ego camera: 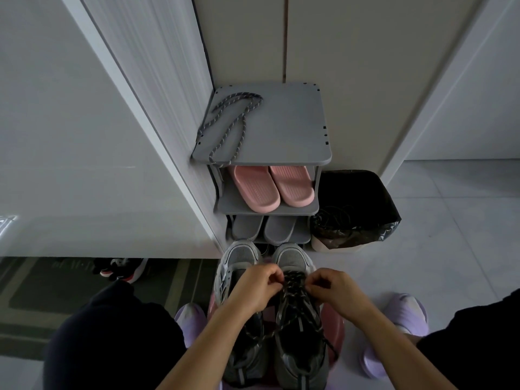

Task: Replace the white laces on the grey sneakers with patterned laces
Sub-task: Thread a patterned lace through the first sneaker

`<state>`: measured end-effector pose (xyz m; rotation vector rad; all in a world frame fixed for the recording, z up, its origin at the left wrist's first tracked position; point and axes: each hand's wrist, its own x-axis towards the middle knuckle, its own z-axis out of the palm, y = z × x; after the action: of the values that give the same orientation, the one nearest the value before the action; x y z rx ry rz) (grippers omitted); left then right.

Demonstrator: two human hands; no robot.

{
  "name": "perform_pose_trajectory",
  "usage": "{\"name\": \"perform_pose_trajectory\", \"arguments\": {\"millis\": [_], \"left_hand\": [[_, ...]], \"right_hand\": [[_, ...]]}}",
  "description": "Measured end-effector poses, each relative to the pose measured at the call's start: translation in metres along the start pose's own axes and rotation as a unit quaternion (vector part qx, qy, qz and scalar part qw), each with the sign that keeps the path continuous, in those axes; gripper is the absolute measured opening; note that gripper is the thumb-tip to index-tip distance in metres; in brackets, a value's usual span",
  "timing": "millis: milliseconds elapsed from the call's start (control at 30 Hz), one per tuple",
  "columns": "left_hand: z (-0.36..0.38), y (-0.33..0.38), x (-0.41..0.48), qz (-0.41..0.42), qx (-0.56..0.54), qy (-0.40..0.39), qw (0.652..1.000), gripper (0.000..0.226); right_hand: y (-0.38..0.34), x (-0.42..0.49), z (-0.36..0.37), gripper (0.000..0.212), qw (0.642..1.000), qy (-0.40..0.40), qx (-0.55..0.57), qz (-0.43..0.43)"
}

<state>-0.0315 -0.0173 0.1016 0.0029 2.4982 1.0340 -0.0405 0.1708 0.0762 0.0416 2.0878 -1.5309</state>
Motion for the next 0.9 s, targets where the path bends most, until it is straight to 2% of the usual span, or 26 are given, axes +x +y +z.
{"name": "perform_pose_trajectory", "arguments": {"millis": [133,200,267,367,533,667,733,900], "left_hand": [[-0.002,0.004,0.004,0.013,0.026,-0.003,1.0,0.011],[-0.003,0.003,0.005,-0.006,0.005,-0.009,1.0,0.004],[-0.004,0.002,0.005,-0.034,-0.04,-0.01,0.999,0.007],[-0.006,-0.002,0.004,-0.056,-0.08,0.0,0.995,0.015],[-0.008,-0.001,0.0,-0.039,-0.08,0.004,0.996,0.012],[-0.001,0.002,-0.007,-0.01,-0.069,-0.006,0.998,0.012],[0.002,0.002,-0.009,0.003,-0.043,0.004,0.999,0.004],[0.0,0.008,-0.007,0.007,-0.002,-0.009,1.0,0.008]], "right_hand": [[-0.011,0.004,0.0,0.023,0.993,-0.017,-0.112,-0.02],[-0.013,0.006,0.001,0.026,0.986,0.0,-0.166,-0.027],[-0.007,0.004,0.004,0.024,0.991,0.035,-0.13,-0.009],[0.0,-0.002,0.008,0.02,0.997,0.075,-0.003,0.021],[-0.004,-0.007,0.001,0.01,0.997,0.041,0.059,0.016],[-0.007,-0.012,-0.001,0.003,0.999,-0.006,0.044,0.015],[-0.009,-0.012,0.0,0.007,0.999,-0.025,0.021,0.016],[-0.015,-0.008,0.001,0.019,0.994,-0.018,-0.109,-0.004]]}}
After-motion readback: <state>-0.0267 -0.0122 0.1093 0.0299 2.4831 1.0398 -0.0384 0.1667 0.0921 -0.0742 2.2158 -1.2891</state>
